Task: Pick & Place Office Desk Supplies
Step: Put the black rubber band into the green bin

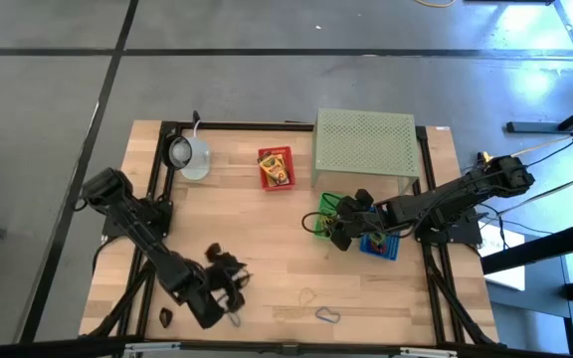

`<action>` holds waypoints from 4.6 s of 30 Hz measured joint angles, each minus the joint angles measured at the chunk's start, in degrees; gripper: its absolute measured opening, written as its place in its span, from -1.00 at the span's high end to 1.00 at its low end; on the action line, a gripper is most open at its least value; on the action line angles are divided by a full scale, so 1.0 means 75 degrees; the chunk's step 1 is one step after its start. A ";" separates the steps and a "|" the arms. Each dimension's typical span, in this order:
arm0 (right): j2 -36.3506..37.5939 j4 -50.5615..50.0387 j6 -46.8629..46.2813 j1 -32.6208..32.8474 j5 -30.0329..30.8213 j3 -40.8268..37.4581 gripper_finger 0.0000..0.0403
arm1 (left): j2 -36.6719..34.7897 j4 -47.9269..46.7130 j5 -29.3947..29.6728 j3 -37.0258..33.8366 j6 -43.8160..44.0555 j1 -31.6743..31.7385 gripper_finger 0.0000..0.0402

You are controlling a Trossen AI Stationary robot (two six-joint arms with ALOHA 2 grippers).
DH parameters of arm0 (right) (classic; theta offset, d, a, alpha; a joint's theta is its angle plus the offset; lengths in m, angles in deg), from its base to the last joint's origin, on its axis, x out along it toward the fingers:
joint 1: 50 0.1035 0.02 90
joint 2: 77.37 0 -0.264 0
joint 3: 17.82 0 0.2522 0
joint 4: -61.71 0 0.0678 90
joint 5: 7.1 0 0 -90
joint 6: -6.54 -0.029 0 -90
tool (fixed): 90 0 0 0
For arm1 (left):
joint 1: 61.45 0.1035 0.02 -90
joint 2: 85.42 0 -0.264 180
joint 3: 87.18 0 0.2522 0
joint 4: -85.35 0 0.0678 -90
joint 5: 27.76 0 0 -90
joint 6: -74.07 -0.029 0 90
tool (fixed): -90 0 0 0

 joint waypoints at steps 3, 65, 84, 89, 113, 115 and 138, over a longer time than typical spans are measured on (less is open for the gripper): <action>0.0000 0.0023 -0.0003 0.0000 0.0000 0.0000 -0.14 | -0.0064 -0.1678 -0.1854 0.0000 0.1842 0.0005 0.29; -0.0003 0.0347 -0.0009 0.0001 0.0167 0.0000 -0.13 | -0.0090 -0.3630 -0.5053 -0.0591 0.3662 -0.0407 0.98; -0.0003 0.0926 0.0755 0.0426 -0.0615 0.0709 -0.13 | -0.0095 0.1900 0.0502 0.0775 -0.4676 0.0594 0.98; -0.0003 0.2528 0.2048 0.0841 -0.1008 0.0720 -0.13 | -0.0096 0.3883 0.0591 0.0775 -0.6605 0.0915 0.98; 0.0000 0.4220 0.3902 0.1539 -0.1920 0.0723 -0.13 | 0.0839 0.8046 -0.1620 0.0787 -0.9300 0.2524 0.98; 0.0000 0.4251 0.3903 0.1539 -0.1920 0.0723 -0.13 | 0.0839 0.8015 -0.1620 0.0787 -0.9297 0.2626 0.98; 0.0000 0.4334 0.3904 0.1539 -0.1626 0.0725 -0.13 | 0.0839 0.8021 -0.1454 0.0787 -0.9367 0.2958 0.98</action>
